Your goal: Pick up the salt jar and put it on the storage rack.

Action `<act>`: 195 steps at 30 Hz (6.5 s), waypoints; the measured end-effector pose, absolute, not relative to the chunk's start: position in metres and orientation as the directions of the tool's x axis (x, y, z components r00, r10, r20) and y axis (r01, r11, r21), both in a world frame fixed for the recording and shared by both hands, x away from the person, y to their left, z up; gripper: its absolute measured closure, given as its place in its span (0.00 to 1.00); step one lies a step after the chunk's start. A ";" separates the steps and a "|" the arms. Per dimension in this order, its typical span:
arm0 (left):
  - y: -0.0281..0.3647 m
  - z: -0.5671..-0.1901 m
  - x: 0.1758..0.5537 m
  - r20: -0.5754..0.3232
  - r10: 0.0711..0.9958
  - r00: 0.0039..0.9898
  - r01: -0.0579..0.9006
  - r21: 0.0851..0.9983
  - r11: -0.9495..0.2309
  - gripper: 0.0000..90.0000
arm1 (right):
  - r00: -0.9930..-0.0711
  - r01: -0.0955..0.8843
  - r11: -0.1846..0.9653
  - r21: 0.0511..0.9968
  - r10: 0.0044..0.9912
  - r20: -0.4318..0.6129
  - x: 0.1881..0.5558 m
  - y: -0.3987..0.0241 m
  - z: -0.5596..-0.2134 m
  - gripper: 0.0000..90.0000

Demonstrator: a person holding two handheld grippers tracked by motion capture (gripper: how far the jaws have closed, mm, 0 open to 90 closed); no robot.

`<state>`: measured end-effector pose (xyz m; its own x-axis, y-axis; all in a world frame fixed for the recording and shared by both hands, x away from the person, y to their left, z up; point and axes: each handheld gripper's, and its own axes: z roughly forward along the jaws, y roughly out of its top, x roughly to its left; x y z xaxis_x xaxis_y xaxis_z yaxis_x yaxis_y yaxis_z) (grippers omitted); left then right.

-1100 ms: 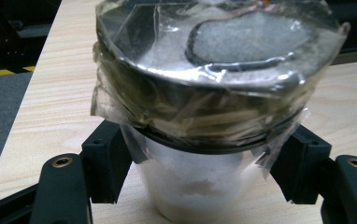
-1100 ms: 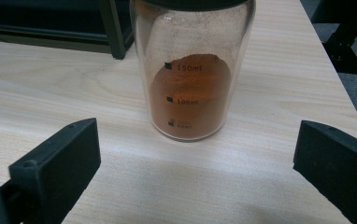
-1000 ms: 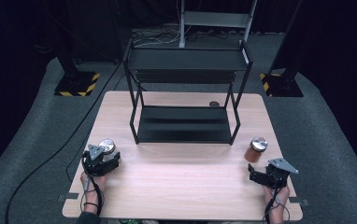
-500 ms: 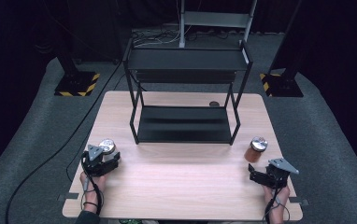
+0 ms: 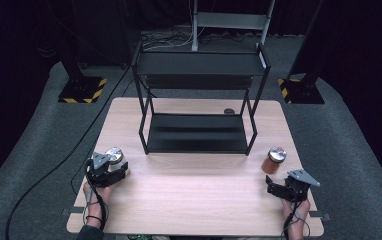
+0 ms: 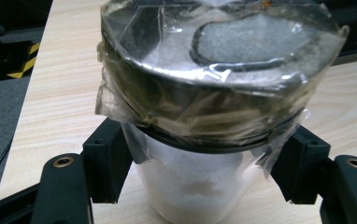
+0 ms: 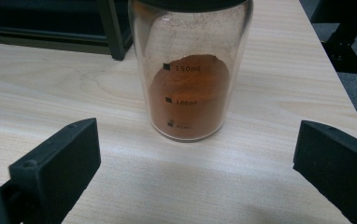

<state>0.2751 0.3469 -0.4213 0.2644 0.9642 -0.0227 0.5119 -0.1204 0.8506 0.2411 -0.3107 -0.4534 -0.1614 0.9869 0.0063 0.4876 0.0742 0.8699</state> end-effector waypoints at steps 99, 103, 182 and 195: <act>0.299 -0.279 0.348 0.035 0.857 0.513 0.482 0.815 -0.322 0.34 | -0.163 0.484 0.071 0.872 0.987 0.010 0.241 -0.312 -0.454 0.00; 0.297 -0.276 0.351 0.038 0.856 0.515 0.481 0.814 -0.325 0.34 | -0.163 0.484 0.071 0.872 0.987 0.011 0.241 -0.312 -0.454 0.00; 0.262 -0.197 0.387 0.130 0.812 0.569 0.424 0.800 -0.425 0.34 | -0.164 0.492 0.080 0.867 0.986 0.002 0.242 -0.311 -0.453 0.00; 0.252 -0.179 0.388 0.154 0.799 0.581 0.402 0.800 -0.446 0.34 | -0.164 0.492 0.080 0.867 0.986 0.003 0.242 -0.311 -0.453 0.00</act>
